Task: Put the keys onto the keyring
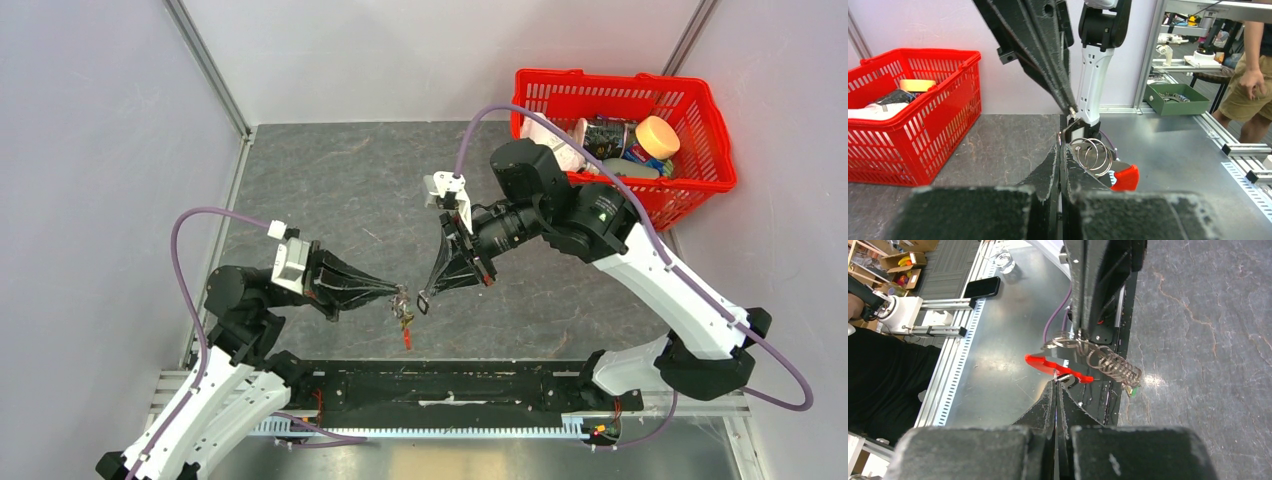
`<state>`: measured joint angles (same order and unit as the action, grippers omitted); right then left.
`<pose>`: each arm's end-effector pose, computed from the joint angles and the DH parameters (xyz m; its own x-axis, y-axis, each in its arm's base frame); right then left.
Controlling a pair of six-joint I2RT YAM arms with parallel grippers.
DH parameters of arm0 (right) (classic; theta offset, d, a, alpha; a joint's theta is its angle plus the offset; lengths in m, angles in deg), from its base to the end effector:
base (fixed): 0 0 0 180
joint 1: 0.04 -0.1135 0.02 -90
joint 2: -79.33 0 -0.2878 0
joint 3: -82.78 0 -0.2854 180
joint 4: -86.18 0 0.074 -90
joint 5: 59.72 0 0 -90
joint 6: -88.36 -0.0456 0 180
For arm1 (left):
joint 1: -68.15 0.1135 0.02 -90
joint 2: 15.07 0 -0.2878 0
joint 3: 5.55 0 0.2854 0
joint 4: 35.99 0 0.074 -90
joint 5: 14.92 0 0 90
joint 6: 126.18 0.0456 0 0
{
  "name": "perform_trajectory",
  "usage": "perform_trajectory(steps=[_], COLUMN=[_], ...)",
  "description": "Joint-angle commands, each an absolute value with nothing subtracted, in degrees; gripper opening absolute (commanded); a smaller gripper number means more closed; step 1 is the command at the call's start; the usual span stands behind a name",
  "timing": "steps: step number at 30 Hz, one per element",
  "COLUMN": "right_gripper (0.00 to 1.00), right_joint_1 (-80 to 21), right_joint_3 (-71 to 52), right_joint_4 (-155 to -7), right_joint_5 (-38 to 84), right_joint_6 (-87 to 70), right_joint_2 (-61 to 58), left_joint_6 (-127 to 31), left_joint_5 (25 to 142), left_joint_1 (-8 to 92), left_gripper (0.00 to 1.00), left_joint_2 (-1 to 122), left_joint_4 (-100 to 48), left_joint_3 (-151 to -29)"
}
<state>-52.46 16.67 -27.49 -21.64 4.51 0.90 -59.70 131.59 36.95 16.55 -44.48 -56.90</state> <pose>0.1438 0.2457 0.5086 -0.2146 -0.3872 -0.8967 -0.9292 -0.2019 0.3096 0.0923 -0.1004 0.4076 0.0060 -0.2610 -0.9653 0.9999 -0.0140 0.0100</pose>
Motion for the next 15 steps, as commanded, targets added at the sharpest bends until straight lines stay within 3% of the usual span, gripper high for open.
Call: perform_trajectory(steps=[1, 15], right_gripper=[0.0, 0.0], right_joint_1=[-53.1, -54.7], right_joint_3=[19.3, 22.2], right_joint_4=[-28.4, -29.8], right_joint_5=[-23.5, -16.1], right_joint_6=[5.1, 3.8], right_joint_2=[1.0, -2.0], left_joint_6=[-58.2, -58.3], left_joint_5=[128.0, 127.3], left_joint_1=[37.2, 37.2], left_gripper=[0.02, 0.02], left_joint_2=[17.5, 17.3], left_joint_4=[-44.0, -43.1], left_joint_3=[-57.7, -57.9])
